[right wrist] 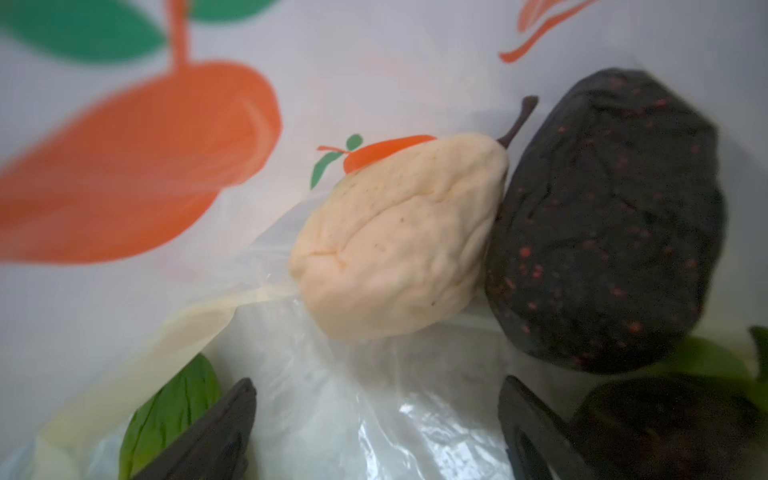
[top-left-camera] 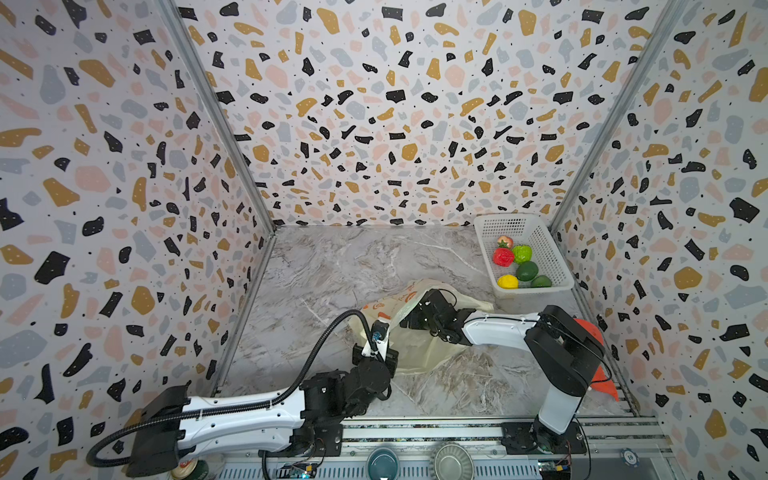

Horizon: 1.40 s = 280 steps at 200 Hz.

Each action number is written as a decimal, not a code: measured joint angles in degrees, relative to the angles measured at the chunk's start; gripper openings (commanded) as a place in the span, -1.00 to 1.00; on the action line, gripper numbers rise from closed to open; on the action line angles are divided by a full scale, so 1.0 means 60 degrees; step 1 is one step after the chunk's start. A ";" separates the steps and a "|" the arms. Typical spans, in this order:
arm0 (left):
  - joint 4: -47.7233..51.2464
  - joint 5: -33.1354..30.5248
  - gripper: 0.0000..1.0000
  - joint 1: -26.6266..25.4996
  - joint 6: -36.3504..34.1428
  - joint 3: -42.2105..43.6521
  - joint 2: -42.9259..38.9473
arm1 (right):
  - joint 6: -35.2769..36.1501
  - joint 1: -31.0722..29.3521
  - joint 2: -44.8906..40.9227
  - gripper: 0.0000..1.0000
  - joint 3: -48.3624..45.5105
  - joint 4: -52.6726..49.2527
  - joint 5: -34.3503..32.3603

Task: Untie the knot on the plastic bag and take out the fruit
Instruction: 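Lower the right gripper onto the pale pear-shaped fruit and close on it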

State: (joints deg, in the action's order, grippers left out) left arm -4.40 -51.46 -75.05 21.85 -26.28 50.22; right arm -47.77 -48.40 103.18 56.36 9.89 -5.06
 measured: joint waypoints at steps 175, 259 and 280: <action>-0.0368 0.0608 -1.00 0.0007 0.0004 0.0000 0.0404 | -0.2200 0.0313 0.1453 0.51 0.0914 0.1286 -0.0146; -0.0346 0.0634 -1.00 0.0007 0.0004 0.0000 0.0353 | -0.2244 0.0342 0.1483 0.19 0.0772 0.1585 -0.0317; -0.0342 0.0543 -1.00 0.0007 -0.0004 0.0000 0.0321 | -0.2127 0.0310 0.1213 0.19 0.0455 0.1621 -0.0211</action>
State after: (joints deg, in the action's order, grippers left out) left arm -6.46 -48.21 -75.00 21.82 -26.28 52.14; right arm -60.53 -46.54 110.45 59.09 19.62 -6.33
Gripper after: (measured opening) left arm 0.047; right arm 0.613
